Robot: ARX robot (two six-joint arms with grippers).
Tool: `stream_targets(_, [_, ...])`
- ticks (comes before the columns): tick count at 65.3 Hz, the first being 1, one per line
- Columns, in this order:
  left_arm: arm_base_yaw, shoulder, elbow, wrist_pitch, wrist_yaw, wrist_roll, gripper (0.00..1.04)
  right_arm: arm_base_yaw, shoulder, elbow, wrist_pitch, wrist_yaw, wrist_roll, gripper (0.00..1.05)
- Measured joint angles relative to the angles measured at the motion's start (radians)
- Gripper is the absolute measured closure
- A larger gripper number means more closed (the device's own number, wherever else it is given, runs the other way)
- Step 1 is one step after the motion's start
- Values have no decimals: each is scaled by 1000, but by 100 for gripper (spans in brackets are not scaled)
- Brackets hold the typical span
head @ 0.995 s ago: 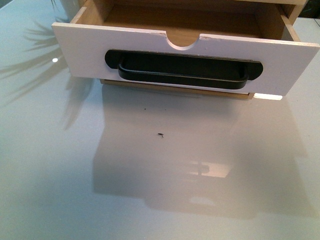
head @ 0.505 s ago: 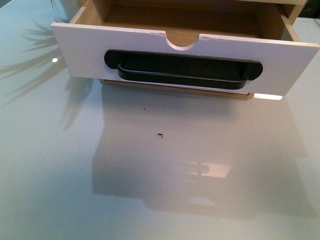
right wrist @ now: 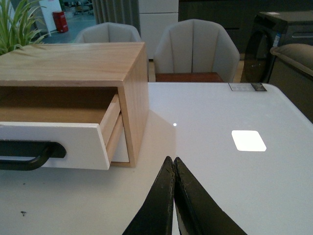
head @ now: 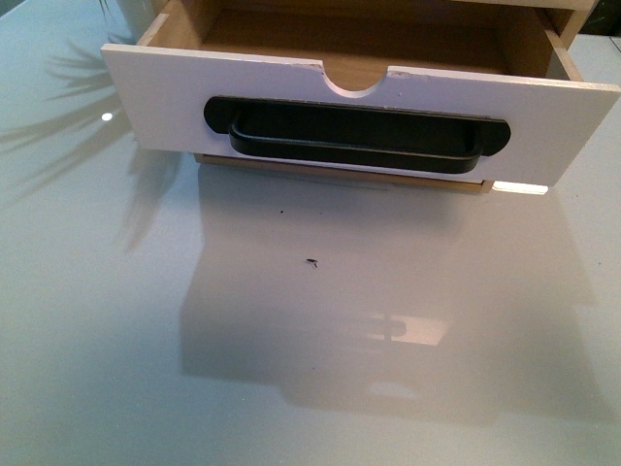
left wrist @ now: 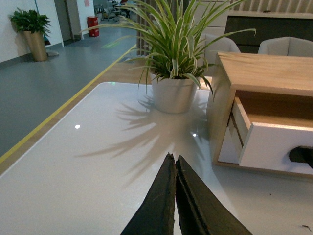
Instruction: Pull drawer
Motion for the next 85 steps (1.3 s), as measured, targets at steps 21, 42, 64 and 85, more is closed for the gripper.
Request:
stream_targets(21, [0,-1,0,0,0,0,102,0,-37,-15,5,0,0,103])
stream_targets(42, [0,-1,0,0,0,0,67,0,-37,-15,5,0,0,70])
stream_targets(64, [0,-1,0,0,0,3,6,0,-38,-15,5,0,0,7])
stream_targets(85, [0,-1,0,0,0,3,7,0,-38,-16,5,0,0,9])
